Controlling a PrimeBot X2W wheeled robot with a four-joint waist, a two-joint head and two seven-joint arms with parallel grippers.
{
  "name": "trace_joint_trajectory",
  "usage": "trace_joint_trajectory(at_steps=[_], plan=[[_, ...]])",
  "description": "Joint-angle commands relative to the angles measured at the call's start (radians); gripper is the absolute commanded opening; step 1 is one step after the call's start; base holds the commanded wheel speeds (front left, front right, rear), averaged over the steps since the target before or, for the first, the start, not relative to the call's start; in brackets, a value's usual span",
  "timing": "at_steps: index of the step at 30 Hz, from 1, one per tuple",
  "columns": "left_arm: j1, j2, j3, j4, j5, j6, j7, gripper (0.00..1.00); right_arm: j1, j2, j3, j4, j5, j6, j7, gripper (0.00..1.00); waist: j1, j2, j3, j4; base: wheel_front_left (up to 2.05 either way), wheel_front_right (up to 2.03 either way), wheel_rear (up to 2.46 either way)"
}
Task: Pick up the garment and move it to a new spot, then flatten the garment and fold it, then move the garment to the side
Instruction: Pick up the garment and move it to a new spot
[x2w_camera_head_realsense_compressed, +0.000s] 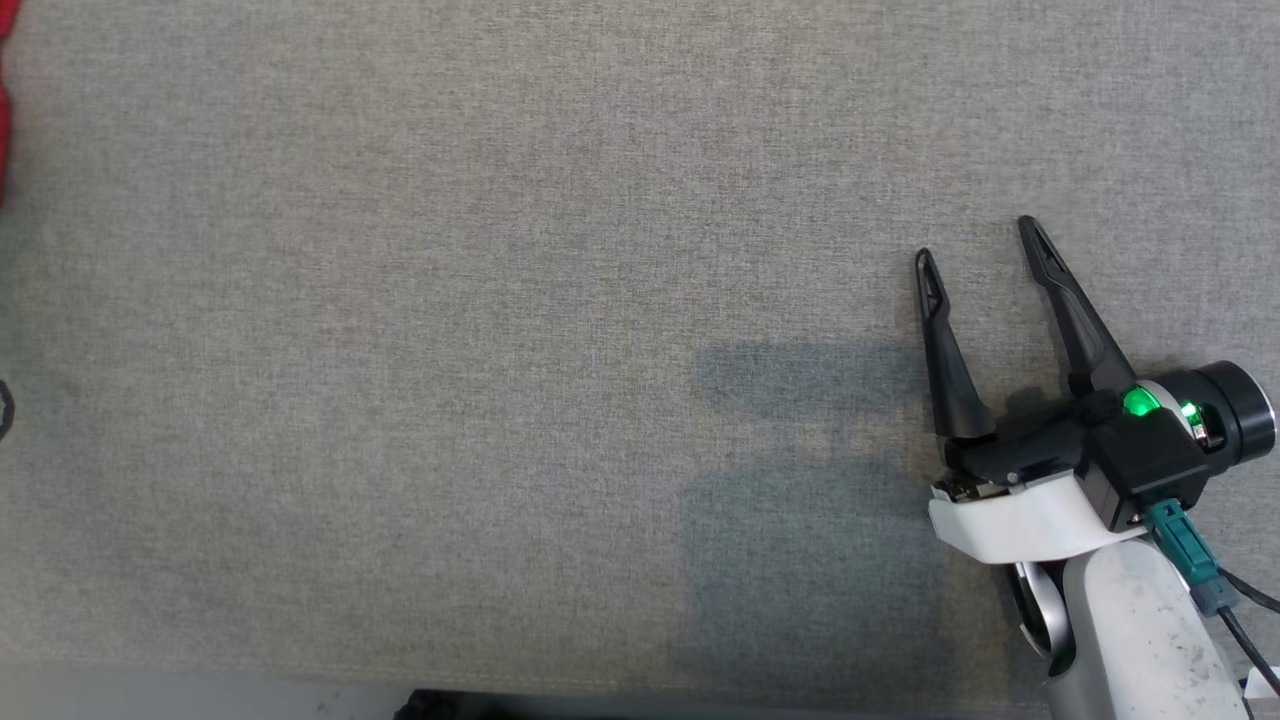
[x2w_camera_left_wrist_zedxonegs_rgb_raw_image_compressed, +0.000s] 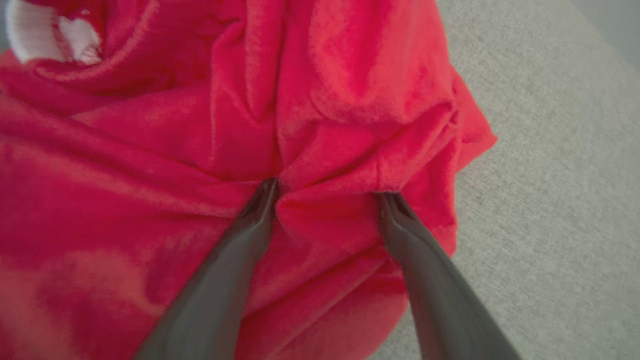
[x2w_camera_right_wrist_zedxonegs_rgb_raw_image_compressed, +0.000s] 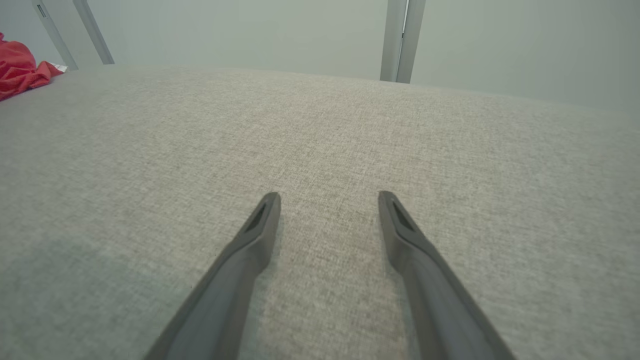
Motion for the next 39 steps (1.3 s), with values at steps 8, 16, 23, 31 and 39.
trace_joint_trajectory(at_steps=[8,16,23,31,39], plan=[[0.018,0.022,-0.087,-0.025,-0.029,-0.004,-0.040,0.00,-0.028,-0.010,-0.004,0.028,0.017,-0.002,0.003,1.00,-0.0001,0.0000,0.028,-0.022,0.00,0.00,0.00],[0.071,0.077,-0.112,-0.134,-0.100,-0.004,-0.279,0.00,-0.033,-0.010,-0.006,0.034,0.037,-0.002,0.003,1.00,-0.0001,0.0000,-0.012,-0.023,0.00,0.00,0.00],[0.141,0.113,-0.140,-0.150,-0.135,-0.004,-0.549,0.00,-0.016,-0.007,0.003,0.047,0.083,-0.002,0.002,1.00,-0.0001,0.0000,-0.124,-0.021,0.00,0.00,0.00],[0.205,0.136,-0.195,-0.247,-0.148,-0.004,-0.655,0.00,0.010,-0.007,0.022,0.075,0.098,-0.002,0.001,1.00,-0.0001,0.0000,-0.249,-0.014,0.00,0.00,0.00],[0.320,0.146,-0.222,-0.373,-0.123,-0.004,-0.694,0.00,0.057,-0.007,0.018,0.086,0.148,-0.002,0.001,1.00,-0.0001,0.0000,-0.419,-0.039,0.00,0.00,0.00]])
